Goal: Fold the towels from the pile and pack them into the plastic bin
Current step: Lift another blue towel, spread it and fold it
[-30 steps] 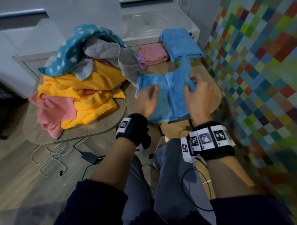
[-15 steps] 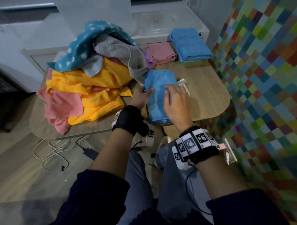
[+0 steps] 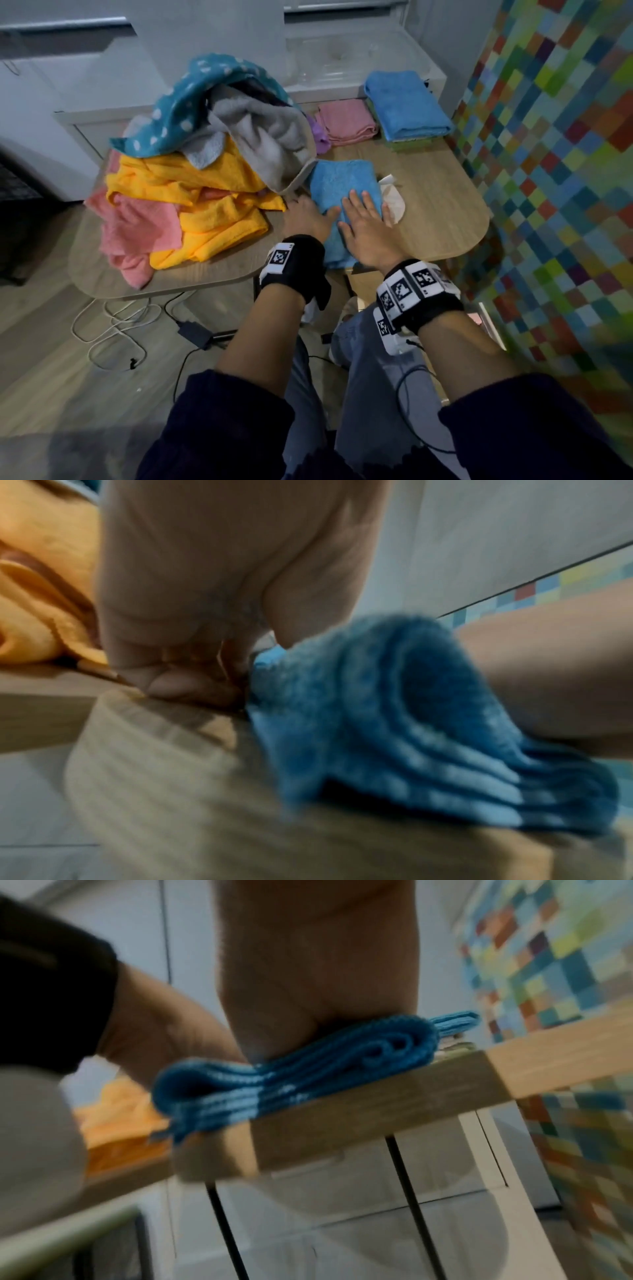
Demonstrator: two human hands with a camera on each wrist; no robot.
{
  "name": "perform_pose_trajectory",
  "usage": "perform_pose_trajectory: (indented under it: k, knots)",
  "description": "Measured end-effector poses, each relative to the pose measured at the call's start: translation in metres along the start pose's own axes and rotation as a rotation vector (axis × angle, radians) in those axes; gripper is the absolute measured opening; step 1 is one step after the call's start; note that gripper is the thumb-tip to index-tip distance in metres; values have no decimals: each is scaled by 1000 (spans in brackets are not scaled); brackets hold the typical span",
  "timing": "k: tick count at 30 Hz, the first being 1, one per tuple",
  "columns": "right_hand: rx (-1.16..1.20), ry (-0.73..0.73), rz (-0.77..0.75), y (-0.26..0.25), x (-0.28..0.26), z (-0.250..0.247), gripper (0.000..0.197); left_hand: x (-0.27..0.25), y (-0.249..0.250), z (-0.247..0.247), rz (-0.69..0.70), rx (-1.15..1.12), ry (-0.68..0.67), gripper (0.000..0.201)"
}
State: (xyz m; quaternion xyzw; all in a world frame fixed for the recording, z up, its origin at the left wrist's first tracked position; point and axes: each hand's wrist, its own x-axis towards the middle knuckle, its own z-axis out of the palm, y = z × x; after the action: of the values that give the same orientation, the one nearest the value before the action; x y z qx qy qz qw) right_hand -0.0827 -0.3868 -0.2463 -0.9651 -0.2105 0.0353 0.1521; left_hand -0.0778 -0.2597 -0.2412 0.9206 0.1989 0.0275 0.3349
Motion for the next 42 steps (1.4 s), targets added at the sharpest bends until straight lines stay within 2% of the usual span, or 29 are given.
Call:
perform_pose_trajectory:
  k: [1,2,4,5,7,8,10,11,12,14,16,18,20,22,23,24,26,28,30,33,35,38,40,42]
  knots:
    - [106,74,-5,2,1,-4,49,-1,1,0,-6,13,-32,62]
    - [181,206,24,4,1,-9,44,-1,2,0,-12,30,-57,61]
    - [287,449,216,9,0,-18,37,-3,5,-1,1,27,-88,60]
    - [378,457,326,12,1,-22,40,-4,6,-1,22,1,-86,59]
    - [571,288,466,17,6,-27,46,-10,11,0,86,-38,-45,54]
    - [664,211,498,19,8,-29,41,-14,13,0,108,-36,-10,52]
    - [850,158,534,22,11,-35,20,-19,17,0,147,-36,68,48]
    - [929,144,541,22,11,-38,9,-22,19,-1,174,-67,101,45]
    - [999,128,537,20,12,-42,7,-22,21,-1,198,-134,118,41]
    - [1129,96,517,16,13,-48,9,-21,27,-2,235,-330,96,35]
    - [1259,72,504,14,15,-55,10,-17,35,-5,211,-529,65,31]
    - [1352,71,501,15,19,-67,10,-13,45,-12,222,-654,81,32]
    - [1400,88,485,19,26,-83,9,-8,53,-23,316,-618,182,39]
    - [1428,162,437,25,35,-105,19,2,65,-38,386,-431,346,43]
    - [1435,194,404,28,40,-117,17,8,72,-47,412,-390,398,44]
    - [1437,206,373,30,46,-130,12,15,80,-54,441,-434,390,43]
    - [1429,217,323,33,62,-155,10,30,98,-63,464,-725,226,32]
    - [1378,257,300,37,83,-172,17,50,114,-64,378,-987,66,23]
    - [1313,300,340,43,105,-183,31,71,129,-62,273,-1118,-14,20]
    - [1269,298,412,61,137,-193,37,106,145,-52,190,-1182,-81,28]
    - [1236,287,451,76,157,-195,37,130,151,-40,195,-1185,-126,30]
    - [1146,310,480,96,184,-191,31,162,158,-14,259,-1111,-164,29]
    - [1076,323,479,107,198,-187,29,172,162,0,255,-1041,-216,20]
    - [999,316,474,116,209,-181,29,178,161,12,210,-962,-270,33]
